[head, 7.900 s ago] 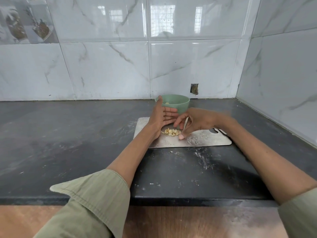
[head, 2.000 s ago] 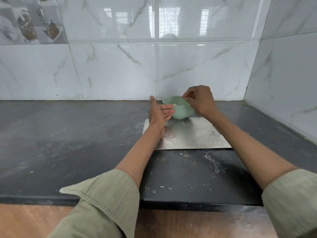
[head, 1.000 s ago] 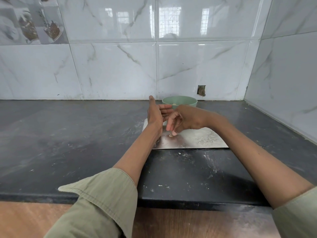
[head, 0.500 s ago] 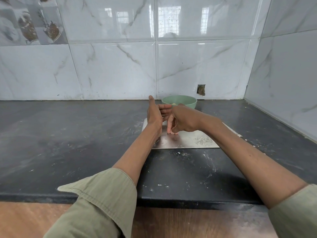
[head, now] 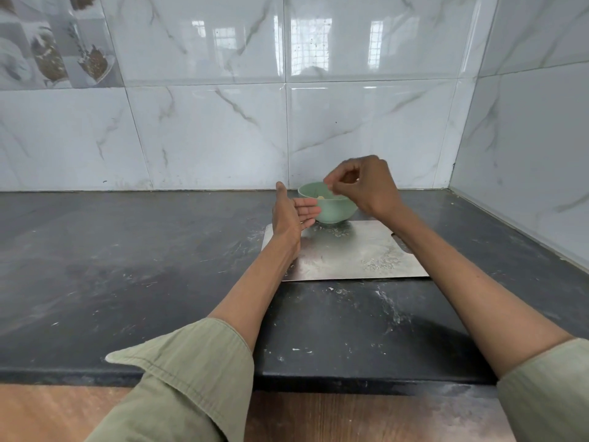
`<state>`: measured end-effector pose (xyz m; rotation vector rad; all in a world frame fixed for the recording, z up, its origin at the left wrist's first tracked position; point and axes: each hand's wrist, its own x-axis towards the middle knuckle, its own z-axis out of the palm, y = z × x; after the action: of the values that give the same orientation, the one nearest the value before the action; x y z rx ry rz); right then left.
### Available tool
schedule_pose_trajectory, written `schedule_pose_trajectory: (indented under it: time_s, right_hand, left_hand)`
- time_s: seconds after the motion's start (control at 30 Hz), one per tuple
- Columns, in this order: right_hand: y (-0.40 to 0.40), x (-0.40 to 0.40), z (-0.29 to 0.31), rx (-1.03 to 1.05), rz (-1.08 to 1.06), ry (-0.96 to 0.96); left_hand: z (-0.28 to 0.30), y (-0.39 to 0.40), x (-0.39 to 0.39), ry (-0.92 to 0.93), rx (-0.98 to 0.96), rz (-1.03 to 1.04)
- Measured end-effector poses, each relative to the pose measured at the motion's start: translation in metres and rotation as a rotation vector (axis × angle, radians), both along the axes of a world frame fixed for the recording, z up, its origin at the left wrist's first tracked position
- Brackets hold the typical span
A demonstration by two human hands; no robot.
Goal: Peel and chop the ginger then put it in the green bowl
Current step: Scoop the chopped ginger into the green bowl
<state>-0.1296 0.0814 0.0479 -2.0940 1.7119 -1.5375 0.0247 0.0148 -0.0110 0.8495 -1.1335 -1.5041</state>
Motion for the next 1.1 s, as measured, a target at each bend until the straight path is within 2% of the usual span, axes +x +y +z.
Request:
schedule_pose_trajectory:
  time_s: [0.1, 0.27, 0.5, 0.67, 1.1]
  right_hand:
    - [-0.012, -0.001, -0.004, -0.043, -0.087, 0.052]
    - [-0.017, -0.007, -0.019, 0.098, -0.104, 0.224]
    - [-0.013, -0.016, -0.014, 0.089, -0.114, 0.254]
    - [-0.007, -0.021, -0.012, 0.113, -0.406, 0.437]
    - [-0.004, -0.035, -0.006, 0.19, -0.435, 0.228]
  left_hand:
    - [-0.001, 0.0, -0.001, -0.019, 0.0, -0.001]
    - [0.0, -0.003, -0.002, -0.023, 0.003, 0.033]
    - [0.001, 0.0, -0.003, -0.026, -0.011, 0.04]
    - [0.0, 0.0, -0.004, -0.039, -0.031, 0.062]
    - [-0.009, -0.014, -0.016, -0.142, -0.109, 0.15]
